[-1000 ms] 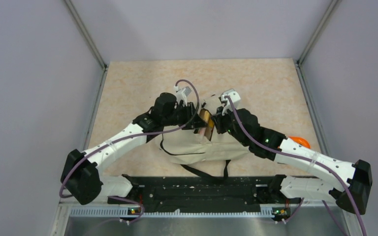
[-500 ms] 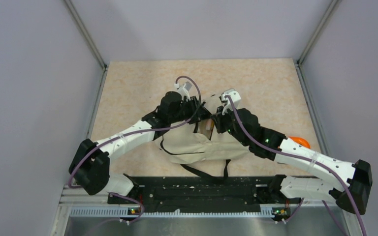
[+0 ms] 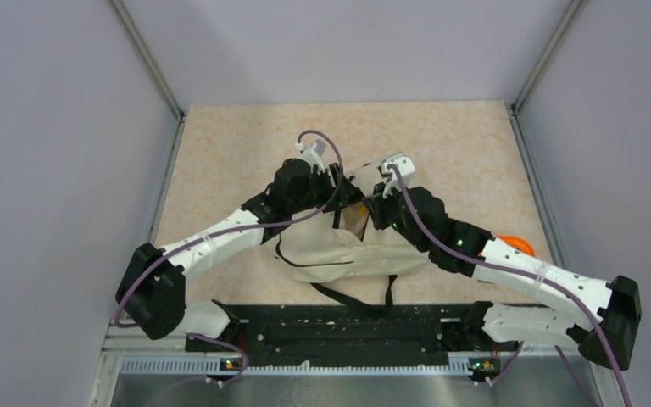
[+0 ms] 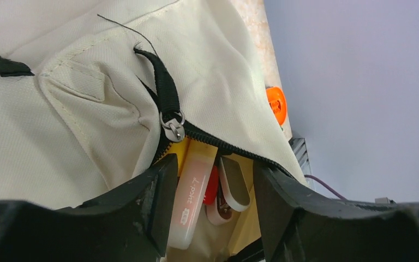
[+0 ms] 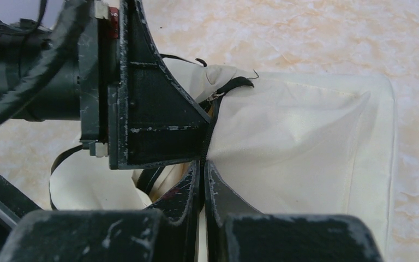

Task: Pack the student bag
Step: Place the stationery in the student bag, then pick up the stationery from the center of the board.

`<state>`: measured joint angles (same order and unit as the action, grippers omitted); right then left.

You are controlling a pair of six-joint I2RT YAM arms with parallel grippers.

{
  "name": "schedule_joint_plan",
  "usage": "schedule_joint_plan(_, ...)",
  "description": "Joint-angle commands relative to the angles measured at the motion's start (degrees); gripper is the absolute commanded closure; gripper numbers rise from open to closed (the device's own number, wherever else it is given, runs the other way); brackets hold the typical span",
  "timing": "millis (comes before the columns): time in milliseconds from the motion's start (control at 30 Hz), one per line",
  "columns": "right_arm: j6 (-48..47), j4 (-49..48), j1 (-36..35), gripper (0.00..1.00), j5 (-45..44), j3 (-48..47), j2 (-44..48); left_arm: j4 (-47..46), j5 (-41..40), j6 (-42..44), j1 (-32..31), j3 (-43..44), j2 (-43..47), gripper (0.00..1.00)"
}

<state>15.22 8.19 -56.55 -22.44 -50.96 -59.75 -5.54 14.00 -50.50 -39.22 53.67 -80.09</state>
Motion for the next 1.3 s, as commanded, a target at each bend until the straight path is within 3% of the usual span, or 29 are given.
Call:
schedule_joint_plan(0, 0.8, -6.2, -0.2, 1.0, -0.1, -0.9, 1.6, -2.9, -3.5, 5.0, 0.2, 0.4, 6.0, 0.41)
schedule_joint_plan(233, 0.3, -6.0, -0.1, 1.0, -1.1, -0.8, 2.1, 4.7, -14.4, 19.2, 0.3, -4.7, 20.0, 0.39)
schedule_joint_plan(367, 0.1, -5.8, -0.1, 1.0, -1.5, -0.8, 2.1, 19.7, -27.6, 23.2, 1.8, -3.2, 25.4, 0.35)
schedule_joint_plan(433, 0.0, -5.6, -0.2, 1.0, -1.9, -0.8, 2.1, 24.8, -29.6, 23.1, 5.7, -3.0, 27.1, 0.33)
schedule_joint_plan(567, -0.3, -5.3, -0.1, 1.0, -2.7, -0.7, 2.2, 27.9, -25.5, 21.7, 20.6, -6.8, 29.1, 0.33)
schedule_joint_plan(667, -0.4, -5.3, -0.2, 1.0, -2.8, -0.3, 2.7, 29.7, -27.0, 21.5, 26.8, -9.6, 27.7, 0.34)
schedule_joint_plan(833, -0.6, -5.3, -0.2, 1.0, -2.6, 0.0, 3.4, 34.7, -34.9, 22.1, 28.6, -9.6, 20.9, 0.39)
schedule_joint_plan(1267, -0.4, -5.2, -0.2, 1.0, -1.9, -0.5, 2.1, 24.3, -26.3, 23.0, 28.9, -8.9, 4.1, 0.45)
